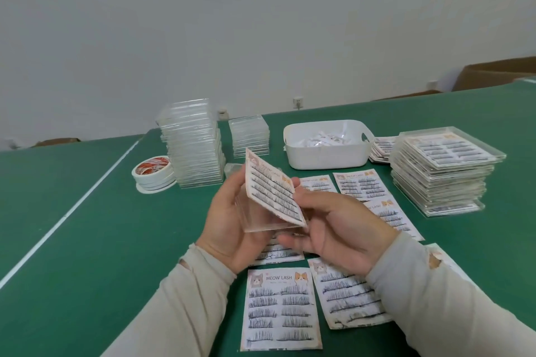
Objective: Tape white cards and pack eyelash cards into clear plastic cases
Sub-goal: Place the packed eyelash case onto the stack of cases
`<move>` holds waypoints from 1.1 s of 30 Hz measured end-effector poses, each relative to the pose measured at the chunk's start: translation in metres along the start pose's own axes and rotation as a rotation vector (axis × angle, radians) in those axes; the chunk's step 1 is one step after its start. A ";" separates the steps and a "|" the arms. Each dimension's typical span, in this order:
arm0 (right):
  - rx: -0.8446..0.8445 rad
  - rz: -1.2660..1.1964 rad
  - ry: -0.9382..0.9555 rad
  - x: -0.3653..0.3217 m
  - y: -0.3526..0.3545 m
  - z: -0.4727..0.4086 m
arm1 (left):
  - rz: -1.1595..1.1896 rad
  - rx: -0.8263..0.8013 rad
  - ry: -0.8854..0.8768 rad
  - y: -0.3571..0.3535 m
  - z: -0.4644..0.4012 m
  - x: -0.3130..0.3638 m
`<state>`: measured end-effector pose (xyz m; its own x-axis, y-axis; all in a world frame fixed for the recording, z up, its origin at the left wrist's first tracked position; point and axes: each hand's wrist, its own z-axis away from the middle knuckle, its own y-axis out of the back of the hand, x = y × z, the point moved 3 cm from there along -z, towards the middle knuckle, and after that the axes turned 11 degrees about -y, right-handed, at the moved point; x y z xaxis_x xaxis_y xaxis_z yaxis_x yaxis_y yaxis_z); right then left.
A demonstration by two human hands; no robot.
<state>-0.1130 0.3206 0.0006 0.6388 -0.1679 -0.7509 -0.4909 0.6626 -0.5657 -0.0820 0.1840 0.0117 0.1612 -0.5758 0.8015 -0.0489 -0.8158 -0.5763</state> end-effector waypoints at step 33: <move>0.071 -0.353 0.119 -0.008 -0.008 0.002 | 0.028 0.172 -0.201 0.031 -0.017 -0.014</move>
<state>-0.1130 0.3186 0.0121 0.6861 -0.4755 -0.5505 -0.2077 0.5972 -0.7747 -0.1024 0.1655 -0.0149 0.3558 -0.5618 0.7469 0.1096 -0.7686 -0.6303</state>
